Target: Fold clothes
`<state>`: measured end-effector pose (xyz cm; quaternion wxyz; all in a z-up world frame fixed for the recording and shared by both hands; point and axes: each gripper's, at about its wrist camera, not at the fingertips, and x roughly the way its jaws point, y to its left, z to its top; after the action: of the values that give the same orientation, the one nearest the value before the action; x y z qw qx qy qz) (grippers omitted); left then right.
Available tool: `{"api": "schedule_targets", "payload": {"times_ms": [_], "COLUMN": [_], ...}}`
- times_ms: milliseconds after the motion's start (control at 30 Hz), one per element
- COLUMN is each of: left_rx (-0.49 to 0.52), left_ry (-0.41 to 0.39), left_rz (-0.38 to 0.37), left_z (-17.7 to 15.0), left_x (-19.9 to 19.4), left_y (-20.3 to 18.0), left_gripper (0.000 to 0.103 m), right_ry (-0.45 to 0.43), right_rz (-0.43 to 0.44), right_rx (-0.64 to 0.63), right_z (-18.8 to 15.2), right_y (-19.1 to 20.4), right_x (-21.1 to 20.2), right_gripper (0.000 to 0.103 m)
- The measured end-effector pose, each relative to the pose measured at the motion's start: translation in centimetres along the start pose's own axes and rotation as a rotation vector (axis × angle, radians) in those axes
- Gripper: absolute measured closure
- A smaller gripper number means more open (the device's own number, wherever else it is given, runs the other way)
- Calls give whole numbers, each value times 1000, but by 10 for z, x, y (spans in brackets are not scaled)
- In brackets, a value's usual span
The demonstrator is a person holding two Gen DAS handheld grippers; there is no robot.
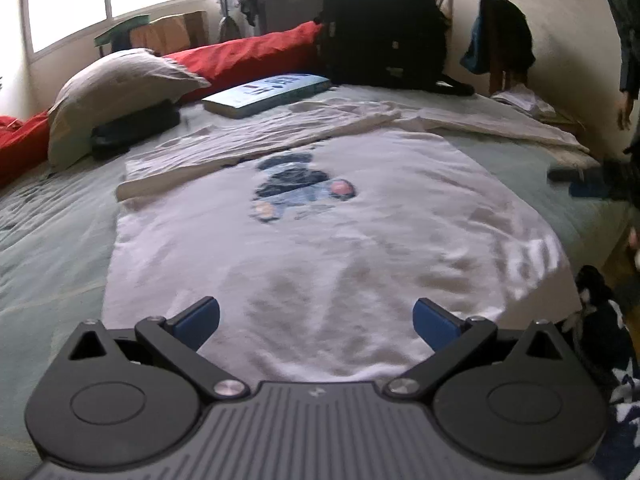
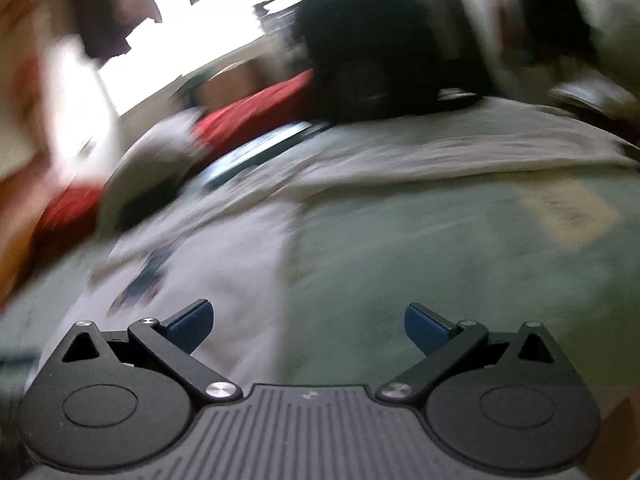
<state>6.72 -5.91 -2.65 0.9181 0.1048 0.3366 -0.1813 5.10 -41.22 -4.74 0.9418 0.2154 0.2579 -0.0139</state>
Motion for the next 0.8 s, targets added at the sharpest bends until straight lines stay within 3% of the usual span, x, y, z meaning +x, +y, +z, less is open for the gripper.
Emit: {"api": "schedule_targets", "payload": {"times_ms": [167, 367, 533, 800], "left_rx": [33, 37, 55, 51], "left_ry": [5, 35, 41, 67], "left_rz": [16, 7, -2, -3], "left_z": [2, 10, 20, 30], "left_x": [7, 25, 38, 59], "left_y": [-15, -25, -33, -40], "left_gripper": [1, 1, 1, 1], "right_ry": [-67, -179, -157, -130], "right_rz": [-84, -152, -128, -125], "right_rx": [165, 132, 158, 257], "right_z": [32, 60, 82, 89], "right_y": [-70, -112, -144, -177], "right_x": [-9, 0, 33, 66], "right_gripper": [0, 0, 0, 0]}}
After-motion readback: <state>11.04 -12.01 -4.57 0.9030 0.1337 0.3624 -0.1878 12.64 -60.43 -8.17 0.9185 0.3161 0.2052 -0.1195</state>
